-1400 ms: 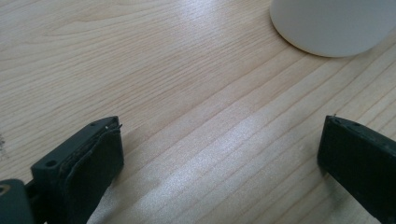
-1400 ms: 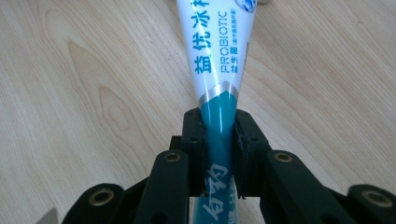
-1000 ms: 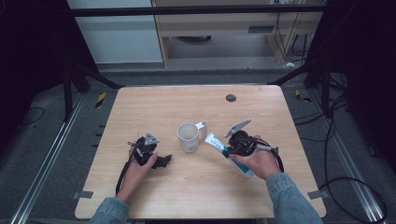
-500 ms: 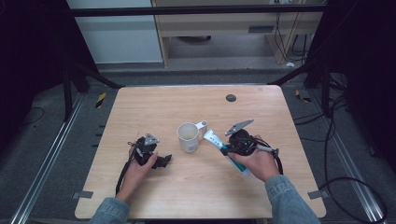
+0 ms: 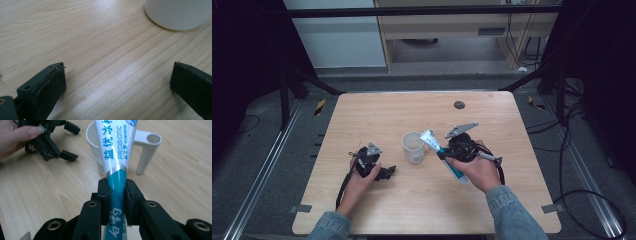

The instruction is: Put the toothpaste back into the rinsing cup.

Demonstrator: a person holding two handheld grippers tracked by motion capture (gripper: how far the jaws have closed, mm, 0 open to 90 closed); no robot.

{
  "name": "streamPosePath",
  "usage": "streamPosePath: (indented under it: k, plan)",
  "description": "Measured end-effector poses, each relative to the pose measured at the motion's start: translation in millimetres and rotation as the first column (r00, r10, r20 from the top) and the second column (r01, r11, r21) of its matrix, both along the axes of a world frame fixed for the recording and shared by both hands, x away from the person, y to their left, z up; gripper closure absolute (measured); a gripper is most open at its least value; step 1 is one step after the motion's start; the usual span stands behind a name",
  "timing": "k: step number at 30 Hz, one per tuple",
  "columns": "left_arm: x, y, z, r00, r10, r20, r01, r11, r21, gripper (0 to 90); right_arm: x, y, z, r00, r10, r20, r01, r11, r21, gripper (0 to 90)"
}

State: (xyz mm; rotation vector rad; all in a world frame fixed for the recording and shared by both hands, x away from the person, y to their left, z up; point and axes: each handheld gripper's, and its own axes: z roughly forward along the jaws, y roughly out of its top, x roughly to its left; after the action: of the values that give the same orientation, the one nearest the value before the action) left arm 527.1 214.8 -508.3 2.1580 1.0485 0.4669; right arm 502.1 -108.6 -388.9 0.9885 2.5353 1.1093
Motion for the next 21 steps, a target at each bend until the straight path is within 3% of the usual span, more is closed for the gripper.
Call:
streamPosePath:
  k: [10, 21]
  plan:
    - [-0.1, -0.3, -0.2, 1.0000, 0.003, 0.002, -0.003, 1.0000, -0.004, 0.0, 1.7, 15.6, 15.5, 0.9993, -0.019, 0.031, 0.018, 0.9992, 0.034, 76.8]
    - [0.1, -0.2, -0.2, 1.0000, 0.001, 0.003, -0.001, 1.0000, -0.003, 0.0, -2.8, 38.0, 21.5, 0.9921, -0.094, 0.083, 0.091, 0.9950, 0.041, 76.8]
